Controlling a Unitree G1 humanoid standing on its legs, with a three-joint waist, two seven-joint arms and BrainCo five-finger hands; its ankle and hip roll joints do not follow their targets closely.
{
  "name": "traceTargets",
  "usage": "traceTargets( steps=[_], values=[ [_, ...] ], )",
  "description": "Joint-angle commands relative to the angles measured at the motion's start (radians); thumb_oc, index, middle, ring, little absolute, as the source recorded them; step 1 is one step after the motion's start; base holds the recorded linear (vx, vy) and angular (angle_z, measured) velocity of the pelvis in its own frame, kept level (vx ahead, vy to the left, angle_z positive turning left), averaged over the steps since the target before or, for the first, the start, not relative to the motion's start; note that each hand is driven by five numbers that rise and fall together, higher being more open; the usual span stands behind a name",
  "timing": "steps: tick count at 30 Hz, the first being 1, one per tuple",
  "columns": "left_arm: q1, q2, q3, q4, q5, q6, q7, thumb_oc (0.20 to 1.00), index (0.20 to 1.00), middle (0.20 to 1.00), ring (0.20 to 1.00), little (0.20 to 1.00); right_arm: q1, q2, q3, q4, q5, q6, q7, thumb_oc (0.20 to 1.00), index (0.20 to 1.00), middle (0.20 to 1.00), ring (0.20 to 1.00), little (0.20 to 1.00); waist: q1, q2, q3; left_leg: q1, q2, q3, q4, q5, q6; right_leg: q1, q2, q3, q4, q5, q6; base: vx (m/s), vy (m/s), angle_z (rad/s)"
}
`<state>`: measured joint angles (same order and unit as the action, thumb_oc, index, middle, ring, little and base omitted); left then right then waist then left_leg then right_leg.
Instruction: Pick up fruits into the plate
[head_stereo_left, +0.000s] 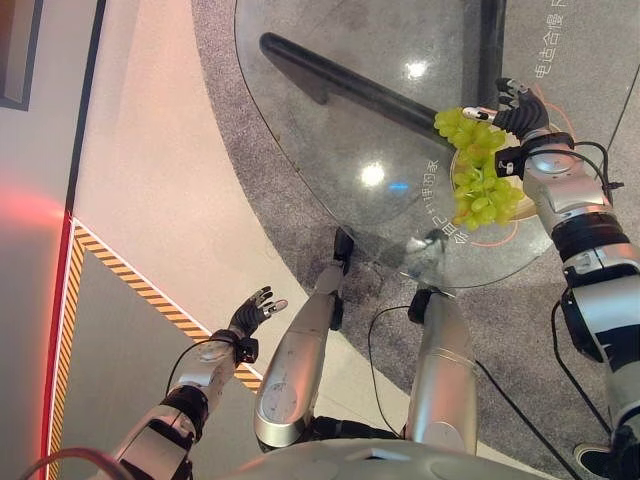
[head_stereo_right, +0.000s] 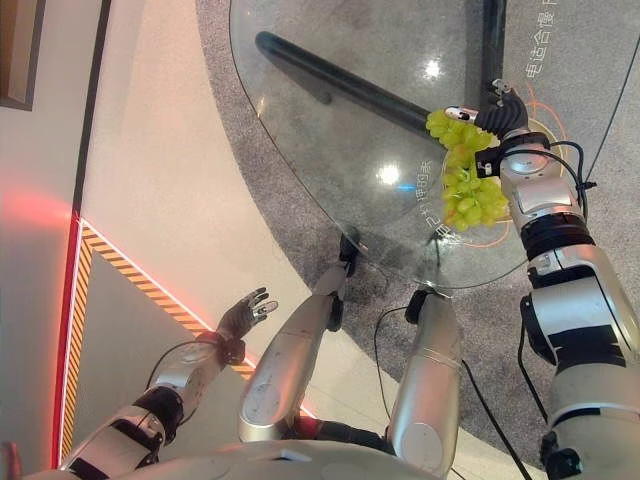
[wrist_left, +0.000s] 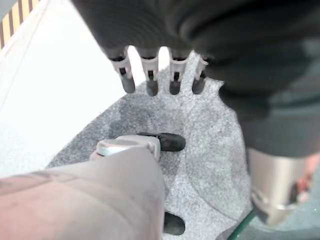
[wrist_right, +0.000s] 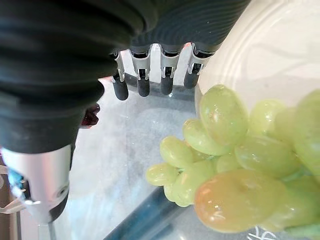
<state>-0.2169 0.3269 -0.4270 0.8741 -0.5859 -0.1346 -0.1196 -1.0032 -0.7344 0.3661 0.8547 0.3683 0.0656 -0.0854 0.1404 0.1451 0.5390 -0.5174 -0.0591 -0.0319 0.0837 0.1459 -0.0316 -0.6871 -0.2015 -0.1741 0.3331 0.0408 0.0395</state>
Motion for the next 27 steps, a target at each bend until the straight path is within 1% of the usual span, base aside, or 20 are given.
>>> traceTargets(
  steps=[1, 9, 13, 15, 16, 17, 19, 20, 24, 26, 27],
  values=[
    [0.056, 0.031, -0.012, 0.007, 0.02, -0.01, -0.008, 1.0, 1.0, 1.0, 1.0, 1.0, -0.017, -0.062, 0.027, -0.05, -0.015, -0.015, -0.011, 1.0, 1.0, 1.0, 1.0, 1.0, -0.021, 0.017, -0.019, -0.045, -0.03, 0.041, 0.191, -0.142, 0.025, 0.045, 0.013, -0.005, -0.038, 0.011, 0.039, 0.0, 0.0, 0.0],
    [0.062, 0.034, -0.01, 0.013, 0.025, -0.019, -0.011, 1.0, 1.0, 1.0, 1.0, 1.0, -0.027, -0.065, 0.023, -0.036, 0.001, -0.01, -0.004, 1.0, 1.0, 1.0, 1.0, 1.0, -0.022, 0.018, -0.019, -0.042, -0.031, 0.037, 0.192, -0.144, 0.026, 0.045, 0.017, 0.002, -0.035, 0.012, 0.037, 0.0, 0.0, 0.0],
    [0.07, 0.035, -0.002, 0.011, 0.032, -0.023, -0.016, 1.0, 1.0, 1.0, 1.0, 1.0, -0.009, -0.057, 0.006, -0.053, 0.051, -0.02, -0.008, 1.0, 1.0, 1.0, 1.0, 1.0, -0.023, 0.013, -0.019, -0.018, -0.032, 0.035, 0.179, -0.144, 0.025, 0.067, 0.021, 0.003, -0.046, 0.011, 0.034, 0.0, 0.0, 0.0],
    [0.071, 0.038, 0.009, 0.015, 0.036, -0.023, -0.017, 1.0, 1.0, 1.0, 1.0, 1.0, 0.033, -0.034, -0.026, -0.083, 0.107, -0.036, -0.013, 1.0, 1.0, 1.0, 1.0, 1.0, -0.029, 0.002, -0.019, 0.006, -0.03, 0.035, 0.174, -0.148, 0.026, 0.091, 0.027, 0.006, -0.049, 0.008, 0.033, 0.0, 0.0, 0.0],
    [0.072, 0.039, 0.012, 0.017, 0.037, -0.024, -0.018, 1.0, 1.0, 1.0, 1.0, 1.0, 0.045, -0.028, -0.036, -0.092, 0.12, -0.041, -0.017, 1.0, 1.0, 1.0, 1.0, 1.0, -0.03, -0.002, -0.019, 0.013, -0.03, 0.036, 0.173, -0.149, 0.025, 0.098, 0.028, 0.006, -0.049, 0.006, 0.032, 0.0, 0.0, 0.0],
    [0.068, 0.038, 0.025, 0.025, 0.041, -0.016, -0.015, 1.0, 1.0, 1.0, 1.0, 1.0, 0.093, -0.003, -0.065, -0.118, 0.123, -0.049, -0.017, 1.0, 1.0, 1.0, 1.0, 1.0, -0.038, -0.016, -0.019, 0.037, -0.025, 0.04, 0.17, -0.154, 0.024, 0.121, 0.03, 0.005, -0.052, 0.004, 0.032, 0.0, 0.0, 0.0],
    [0.067, 0.039, 0.032, 0.028, 0.044, -0.012, -0.011, 1.0, 1.0, 1.0, 1.0, 1.0, 0.131, 0.012, -0.083, -0.138, 0.133, -0.058, -0.018, 1.0, 1.0, 1.0, 1.0, 1.0, -0.042, -0.028, -0.019, 0.058, -0.023, 0.042, 0.167, -0.156, 0.025, 0.143, 0.034, 0.006, -0.056, 0.003, 0.032, 0.0, 0.0, 0.0],
    [0.067, 0.041, 0.048, 0.032, 0.05, -0.001, -0.006, 1.0, 1.0, 1.0, 1.0, 1.0, 0.206, 0.037, -0.112, -0.17, 0.145, -0.071, -0.018, 1.0, 1.0, 1.0, 1.0, 1.0, -0.05, -0.047, -0.019, 0.093, -0.019, 0.044, 0.163, -0.162, 0.025, 0.183, 0.036, 0.007, -0.062, 0.001, 0.033, 0.0, 0.0, 0.0],
    [0.068, 0.042, 0.075, 0.053, 0.051, 0.003, 0.004, 1.0, 1.0, 1.0, 1.0, 1.0, 0.371, 0.094, -0.161, -0.217, 0.178, -0.101, -0.015, 1.0, 1.0, 1.0, 1.0, 1.0, -0.069, -0.082, -0.019, 0.199, -0.01, 0.045, 0.139, -0.171, 0.025, 0.299, 0.044, 0.006, -0.09, -0.004, 0.035, 0.02, -0.011, -0.06],
    [0.06, 0.04, 0.087, 0.068, 0.053, 0.006, 0.011, 1.0, 1.0, 1.0, 1.0, 1.0, 0.454, 0.128, -0.174, -0.223, 0.183, -0.122, -0.002, 1.0, 1.0, 1.0, 1.0, 1.0, -0.08, -0.098, -0.019, 0.258, -0.002, 0.047, 0.118, -0.167, 0.023, 0.364, 0.047, 0.0, -0.115, 0.0, 0.034, 0.02, -0.001, -0.08],
    [0.066, 0.038, 0.091, 0.074, 0.055, 0.004, 0.015, 1.0, 1.0, 1.0, 1.0, 1.0, 0.499, 0.142, -0.18, -0.232, 0.192, -0.13, -0.002, 1.0, 1.0, 1.0, 1.0, 1.0, -0.084, -0.105, -0.033, 0.281, 0.004, 0.048, 0.108, -0.168, 0.021, 0.393, 0.05, -0.004, -0.129, 0.0, 0.033, 0.04, -0.006, -0.05]
  ],
)
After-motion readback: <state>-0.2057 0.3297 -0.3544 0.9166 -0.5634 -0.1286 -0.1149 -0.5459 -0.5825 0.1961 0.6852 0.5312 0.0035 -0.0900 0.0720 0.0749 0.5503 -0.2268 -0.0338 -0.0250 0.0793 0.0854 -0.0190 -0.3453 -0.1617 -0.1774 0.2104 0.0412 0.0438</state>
